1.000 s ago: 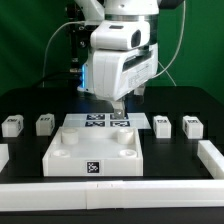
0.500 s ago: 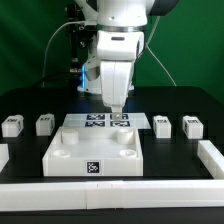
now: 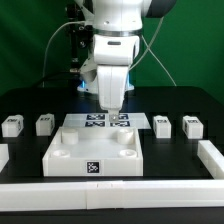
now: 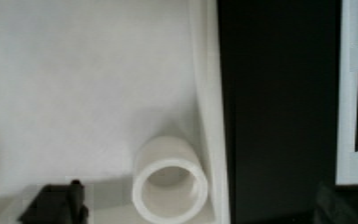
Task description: Assemble one leg
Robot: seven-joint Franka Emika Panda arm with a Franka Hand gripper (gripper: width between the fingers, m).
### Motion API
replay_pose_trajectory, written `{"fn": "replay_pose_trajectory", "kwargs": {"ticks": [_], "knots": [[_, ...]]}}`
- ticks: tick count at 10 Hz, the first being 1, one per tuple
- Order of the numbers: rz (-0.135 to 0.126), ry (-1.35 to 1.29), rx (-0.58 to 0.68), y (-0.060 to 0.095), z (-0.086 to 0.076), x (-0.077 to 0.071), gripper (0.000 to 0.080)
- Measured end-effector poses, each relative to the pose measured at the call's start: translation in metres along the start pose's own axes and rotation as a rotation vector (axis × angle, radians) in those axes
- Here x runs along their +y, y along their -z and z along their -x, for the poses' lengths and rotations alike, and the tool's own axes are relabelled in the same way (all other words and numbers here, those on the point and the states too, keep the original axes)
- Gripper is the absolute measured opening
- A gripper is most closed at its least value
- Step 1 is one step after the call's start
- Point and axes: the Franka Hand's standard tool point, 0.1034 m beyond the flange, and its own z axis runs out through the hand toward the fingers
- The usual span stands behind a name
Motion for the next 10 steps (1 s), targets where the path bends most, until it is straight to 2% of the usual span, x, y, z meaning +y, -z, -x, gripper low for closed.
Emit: {"fn": "replay_pose_trajectory", "kwargs": {"ticks": [1, 4, 5, 8, 10], "knots": [[-0.017, 0.096, -0.010, -0.008, 0.005, -0.003, 0.0650], [-0.013, 0.119, 0.000, -0.024, 0.018, -0.014, 0.0650], [-0.016, 0.117, 0.001, -0.028, 0.019, -0.015, 0.0650], [-0.062, 0.114, 0.005, -0.052, 0.019, -0.023, 0.0650], [-0.066, 0.111, 0.006, -0.054, 0.019, -0.023, 0.0650]]}}
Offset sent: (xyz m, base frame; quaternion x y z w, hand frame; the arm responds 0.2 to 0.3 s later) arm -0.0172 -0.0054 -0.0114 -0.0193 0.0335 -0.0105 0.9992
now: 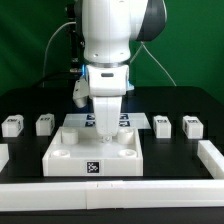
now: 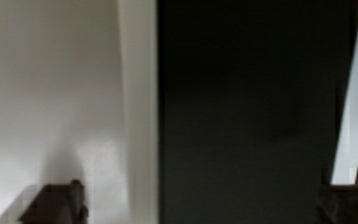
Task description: Assemble one leg
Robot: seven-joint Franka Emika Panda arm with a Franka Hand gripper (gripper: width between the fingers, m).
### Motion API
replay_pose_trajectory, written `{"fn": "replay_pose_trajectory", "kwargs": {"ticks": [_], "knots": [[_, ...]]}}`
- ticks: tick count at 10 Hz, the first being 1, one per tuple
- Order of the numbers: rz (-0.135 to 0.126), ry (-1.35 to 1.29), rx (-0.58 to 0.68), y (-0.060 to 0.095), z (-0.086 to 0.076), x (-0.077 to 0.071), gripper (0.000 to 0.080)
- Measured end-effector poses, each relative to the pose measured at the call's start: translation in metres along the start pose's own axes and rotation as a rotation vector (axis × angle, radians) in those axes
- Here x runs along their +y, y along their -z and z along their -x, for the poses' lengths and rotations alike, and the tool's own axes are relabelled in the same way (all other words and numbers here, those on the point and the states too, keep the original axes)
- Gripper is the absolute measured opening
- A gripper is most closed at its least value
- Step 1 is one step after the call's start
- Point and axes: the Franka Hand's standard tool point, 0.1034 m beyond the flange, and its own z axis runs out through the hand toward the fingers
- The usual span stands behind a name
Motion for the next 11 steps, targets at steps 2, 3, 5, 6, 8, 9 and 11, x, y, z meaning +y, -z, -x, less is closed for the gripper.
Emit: {"fn": "replay_pose_trajectory", "kwargs": {"ticks": [2, 3, 5, 6, 8, 9, 11], "knots": [[0.000, -0.007, 0.000, 0.0005, -0.0006, 0.0000, 0.0637], [0.000, -0.011, 0.000, 0.0006, -0.0007, 0.0001, 0.0637], [-0.001, -0.011, 0.000, 0.0000, -0.0004, -0.0002, 0.0285], [-0.002, -0.011, 0.000, -0.0001, -0.0004, -0.0002, 0.0149], [0.009, -0.012, 0.001, 0.0012, -0.0006, 0.0021, 0.0078], [0.011, -0.012, 0.001, 0.0013, -0.0004, 0.0024, 0.0078], [0.012, -0.012, 0.001, 0.0014, -0.0004, 0.0027, 0.0078]]}}
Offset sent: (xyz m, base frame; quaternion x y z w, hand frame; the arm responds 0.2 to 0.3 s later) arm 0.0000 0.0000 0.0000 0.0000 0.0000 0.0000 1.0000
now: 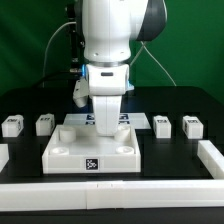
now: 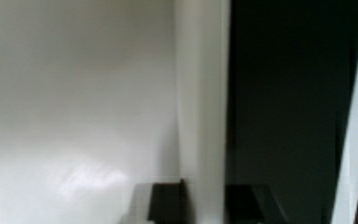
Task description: Assemble one leg
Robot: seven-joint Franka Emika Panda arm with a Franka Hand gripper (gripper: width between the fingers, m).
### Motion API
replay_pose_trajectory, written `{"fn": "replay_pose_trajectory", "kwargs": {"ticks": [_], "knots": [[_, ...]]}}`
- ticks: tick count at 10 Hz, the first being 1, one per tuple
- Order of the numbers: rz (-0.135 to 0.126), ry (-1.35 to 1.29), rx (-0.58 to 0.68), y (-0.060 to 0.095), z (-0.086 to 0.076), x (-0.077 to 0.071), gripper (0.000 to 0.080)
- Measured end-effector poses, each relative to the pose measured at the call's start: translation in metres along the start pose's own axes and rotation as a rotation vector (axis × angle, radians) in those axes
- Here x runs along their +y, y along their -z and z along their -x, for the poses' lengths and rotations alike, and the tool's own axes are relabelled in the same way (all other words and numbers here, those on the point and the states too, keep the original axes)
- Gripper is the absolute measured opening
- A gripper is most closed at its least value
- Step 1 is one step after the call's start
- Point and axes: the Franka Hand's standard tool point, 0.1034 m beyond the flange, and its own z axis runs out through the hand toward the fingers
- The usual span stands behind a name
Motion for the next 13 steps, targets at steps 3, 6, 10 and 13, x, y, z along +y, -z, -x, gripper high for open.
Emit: {"fn": "replay_pose_trajectory", "kwargs": {"ticks": [3, 6, 10, 13], "knots": [[0.000, 0.000, 0.000, 0.000, 0.000, 0.000, 0.0078], [0.011, -0.001, 0.004, 0.002, -0.013, 0.012, 0.0078], [0.042, 0.004, 0.019, 0.010, -0.052, 0.041, 0.0077], [0.051, -0.006, 0.033, 0.012, -0.077, 0.062, 0.0076]]}}
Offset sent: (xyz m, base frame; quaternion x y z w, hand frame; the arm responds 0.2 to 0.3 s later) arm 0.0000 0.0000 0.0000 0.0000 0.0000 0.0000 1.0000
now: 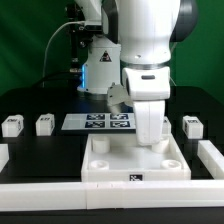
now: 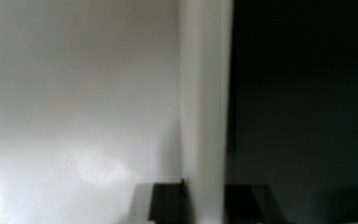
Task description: Assemble one leg
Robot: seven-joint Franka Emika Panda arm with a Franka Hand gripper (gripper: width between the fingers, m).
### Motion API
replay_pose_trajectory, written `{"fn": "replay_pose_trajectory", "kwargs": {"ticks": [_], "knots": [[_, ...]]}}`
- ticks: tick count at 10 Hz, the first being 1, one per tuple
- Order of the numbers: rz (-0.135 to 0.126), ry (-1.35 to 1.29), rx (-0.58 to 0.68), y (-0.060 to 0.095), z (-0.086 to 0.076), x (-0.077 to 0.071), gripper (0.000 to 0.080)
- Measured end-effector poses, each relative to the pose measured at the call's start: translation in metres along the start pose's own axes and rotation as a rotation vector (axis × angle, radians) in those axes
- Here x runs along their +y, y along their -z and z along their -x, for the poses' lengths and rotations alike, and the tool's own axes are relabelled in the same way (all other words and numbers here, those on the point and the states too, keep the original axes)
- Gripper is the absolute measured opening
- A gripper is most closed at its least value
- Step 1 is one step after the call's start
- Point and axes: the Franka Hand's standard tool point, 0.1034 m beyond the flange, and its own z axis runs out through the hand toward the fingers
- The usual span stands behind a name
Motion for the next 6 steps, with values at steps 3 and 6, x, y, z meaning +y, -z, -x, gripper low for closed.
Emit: {"fn": "replay_pose_trajectory", "kwargs": {"ticks": [3, 6], "knots": [[0.018, -0.004, 0.014, 0.001, -0.023, 0.013, 0.0076], [0.027, 0.003, 0.019, 0.003, -0.034, 0.018, 0.0073]]}}
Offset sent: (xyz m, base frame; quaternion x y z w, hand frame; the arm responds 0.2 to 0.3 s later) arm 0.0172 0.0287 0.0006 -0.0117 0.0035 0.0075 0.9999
